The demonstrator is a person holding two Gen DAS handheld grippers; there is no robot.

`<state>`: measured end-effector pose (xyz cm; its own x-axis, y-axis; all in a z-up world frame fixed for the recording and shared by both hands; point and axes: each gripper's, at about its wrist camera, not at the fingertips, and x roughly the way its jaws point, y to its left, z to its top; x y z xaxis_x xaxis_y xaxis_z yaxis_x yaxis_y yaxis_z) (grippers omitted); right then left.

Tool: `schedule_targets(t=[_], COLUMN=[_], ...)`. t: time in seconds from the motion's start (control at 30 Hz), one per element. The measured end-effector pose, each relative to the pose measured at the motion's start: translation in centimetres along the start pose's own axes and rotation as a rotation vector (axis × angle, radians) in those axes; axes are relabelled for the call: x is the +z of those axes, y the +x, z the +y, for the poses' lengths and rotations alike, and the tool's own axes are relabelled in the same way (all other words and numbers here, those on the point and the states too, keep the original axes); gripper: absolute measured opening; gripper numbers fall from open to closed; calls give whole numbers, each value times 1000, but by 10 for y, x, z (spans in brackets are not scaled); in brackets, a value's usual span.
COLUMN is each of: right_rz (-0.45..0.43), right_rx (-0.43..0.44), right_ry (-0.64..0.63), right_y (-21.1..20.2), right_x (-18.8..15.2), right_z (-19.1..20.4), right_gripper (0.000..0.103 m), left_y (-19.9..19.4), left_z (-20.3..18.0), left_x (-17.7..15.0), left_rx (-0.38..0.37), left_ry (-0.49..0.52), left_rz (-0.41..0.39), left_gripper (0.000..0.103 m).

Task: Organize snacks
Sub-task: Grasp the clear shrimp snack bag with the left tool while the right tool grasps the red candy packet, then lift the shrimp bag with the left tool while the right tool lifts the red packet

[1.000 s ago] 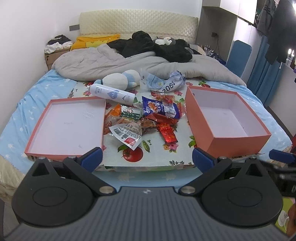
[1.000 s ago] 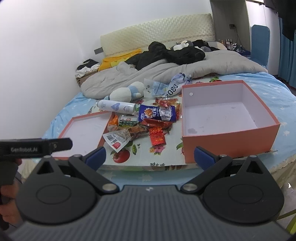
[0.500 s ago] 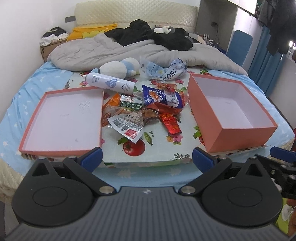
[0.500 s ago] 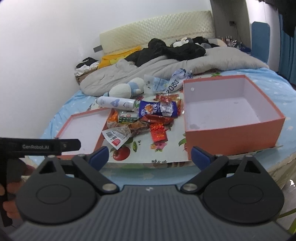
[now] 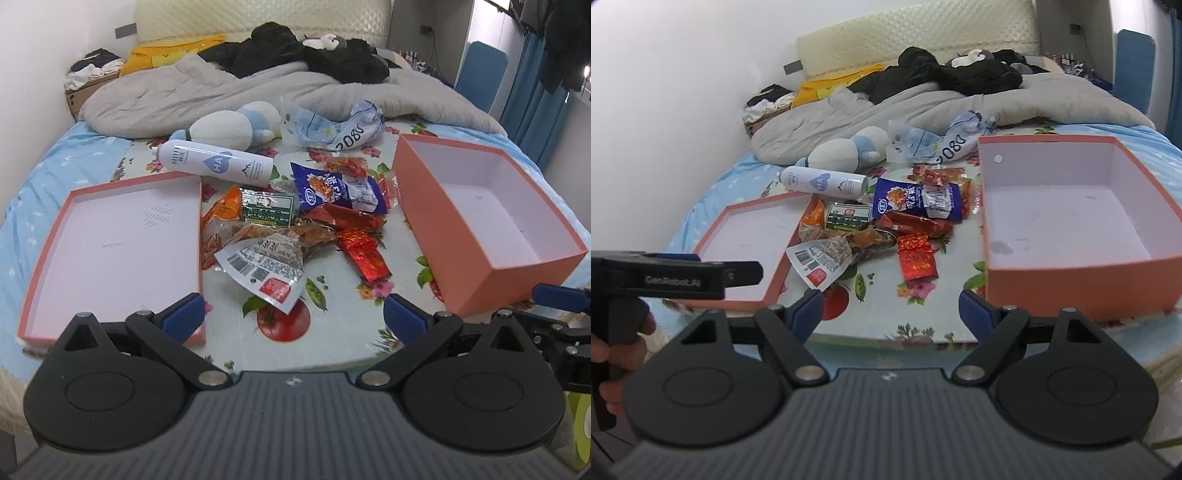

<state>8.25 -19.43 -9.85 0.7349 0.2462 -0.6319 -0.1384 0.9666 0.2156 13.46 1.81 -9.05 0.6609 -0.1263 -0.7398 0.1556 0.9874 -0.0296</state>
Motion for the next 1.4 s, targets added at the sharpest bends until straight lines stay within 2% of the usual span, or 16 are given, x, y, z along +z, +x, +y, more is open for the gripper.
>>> schedule_targets(t=[0.13,0.3,0.4,0.57,0.63,0.7,0.8,0.97,1.17,1.27,1.37,1.4], right_rz=[17,28,44,103,140,166,216,247,288,285,266,258], right_rx=[11,6,-28,-6,-17,-27,-44,-74,-82,-54,-38,-37], right_ry=[-26,-81,-103,-95,-117,-137,-158,-192,-241,-237,-251,-258], right_y=[28,69,97,145,168,189,219,250,273,276,277,276], right_x=[11,23,30,42,44,44,44,48,51,47,41,39], right_z=[1,0,0,-5,-5,-4,-5,-10,-17,-22,-23,-22], right_gripper=[82,81,81,80,73,71,69,66,66,61,57,57], left_y=[33,76,106,153,172,193,218,243,268,276,274,273], left_z=[8,18,21,20,21,23,24,19,13,14,16,16], left_x=[17,40,53,68,72,76,76,84,84,76,73,73], left_rx=[0,-36,-77,-145,-167,-172,-198,-196,-218,-181,-167,-163], left_ry=[21,42,57,104,126,142,145,183,183,163,138,127], left_rz=[18,43,69,119,136,160,233,294,362,401,393,392], left_gripper=[103,103,103,103,103,102,89,86,83,73,65,59])
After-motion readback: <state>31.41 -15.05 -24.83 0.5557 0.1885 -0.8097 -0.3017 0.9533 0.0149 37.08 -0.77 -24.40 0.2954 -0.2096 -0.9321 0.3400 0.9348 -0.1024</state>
